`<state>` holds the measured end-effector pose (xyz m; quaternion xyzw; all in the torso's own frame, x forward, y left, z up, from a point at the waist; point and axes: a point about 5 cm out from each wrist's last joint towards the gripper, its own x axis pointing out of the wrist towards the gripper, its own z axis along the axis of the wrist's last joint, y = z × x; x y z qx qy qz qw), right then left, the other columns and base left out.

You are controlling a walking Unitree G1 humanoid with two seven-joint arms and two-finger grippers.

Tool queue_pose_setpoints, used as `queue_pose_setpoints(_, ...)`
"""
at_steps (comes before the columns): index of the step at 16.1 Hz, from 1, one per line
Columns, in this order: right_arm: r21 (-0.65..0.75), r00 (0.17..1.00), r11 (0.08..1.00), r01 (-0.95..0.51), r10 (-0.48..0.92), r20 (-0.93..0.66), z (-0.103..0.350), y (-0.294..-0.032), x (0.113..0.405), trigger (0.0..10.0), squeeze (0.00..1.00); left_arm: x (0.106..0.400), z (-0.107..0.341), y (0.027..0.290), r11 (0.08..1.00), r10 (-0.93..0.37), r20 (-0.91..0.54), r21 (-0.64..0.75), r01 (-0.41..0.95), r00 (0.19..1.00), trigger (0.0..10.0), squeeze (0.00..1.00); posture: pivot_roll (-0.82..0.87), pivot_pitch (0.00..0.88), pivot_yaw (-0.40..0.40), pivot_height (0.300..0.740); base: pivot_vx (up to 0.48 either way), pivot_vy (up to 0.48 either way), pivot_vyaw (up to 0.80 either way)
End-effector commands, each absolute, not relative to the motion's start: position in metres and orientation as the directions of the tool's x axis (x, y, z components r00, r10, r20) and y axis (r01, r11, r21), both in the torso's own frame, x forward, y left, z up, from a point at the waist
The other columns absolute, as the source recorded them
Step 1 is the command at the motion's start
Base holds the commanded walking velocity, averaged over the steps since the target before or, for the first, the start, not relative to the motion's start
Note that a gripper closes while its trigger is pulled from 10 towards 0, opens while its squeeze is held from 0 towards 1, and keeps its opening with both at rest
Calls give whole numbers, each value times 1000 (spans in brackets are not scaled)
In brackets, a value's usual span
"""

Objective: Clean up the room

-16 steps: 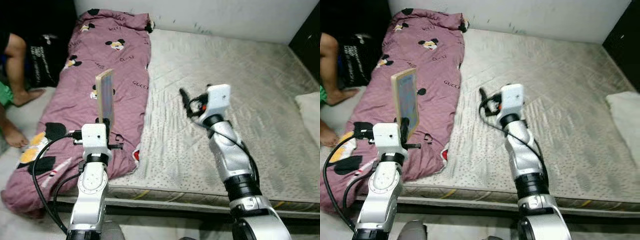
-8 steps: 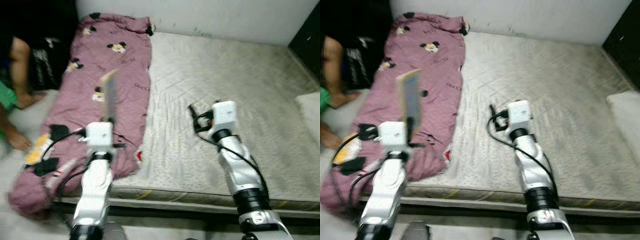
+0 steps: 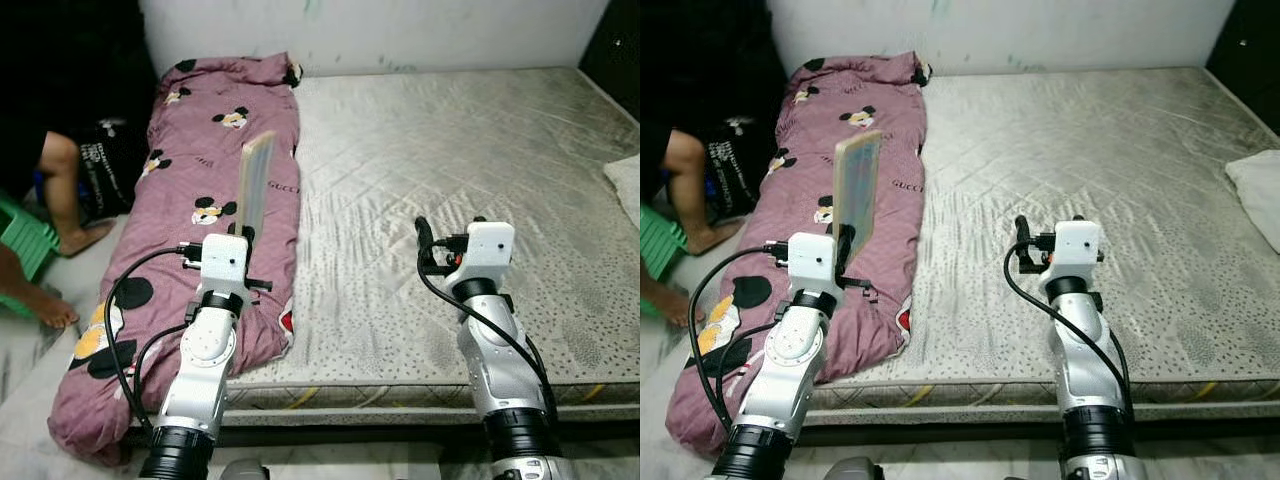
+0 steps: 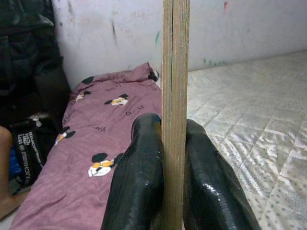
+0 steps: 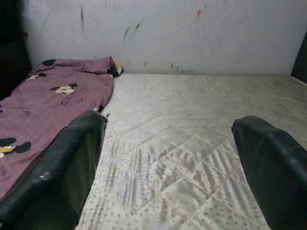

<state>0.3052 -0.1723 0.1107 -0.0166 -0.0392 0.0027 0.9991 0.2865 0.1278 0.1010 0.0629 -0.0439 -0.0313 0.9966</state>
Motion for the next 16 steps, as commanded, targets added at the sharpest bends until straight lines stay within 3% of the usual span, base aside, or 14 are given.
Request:
queue_pose_setpoints(1,-27,993,1000,-3,6,114,121,-170,309,10000,0,290,109,135,992,-46,127,122,30,991,10000,0,-151,0,99,740,0,0,0)
queue_pose_setpoints(5,-6,990,998,60,-59,126,126,-185,310,10000,0,302,116,114,987,-123,154,118,106,980,10000,0,-144,0,126,740,0,0,0)
queue_pose_setpoints(7,7,992,998,62,-63,113,124,-184,312,10000,0,299,113,119,987,-126,151,121,108,981,10000,0,-142,0,122,740,0,0,-800)
queue_pose_setpoints(16,-21,995,1000,-17,19,103,123,-167,314,10000,0,295,111,122,990,-106,161,112,89,981,10000,0,-104,1,51,740,0,0,0)
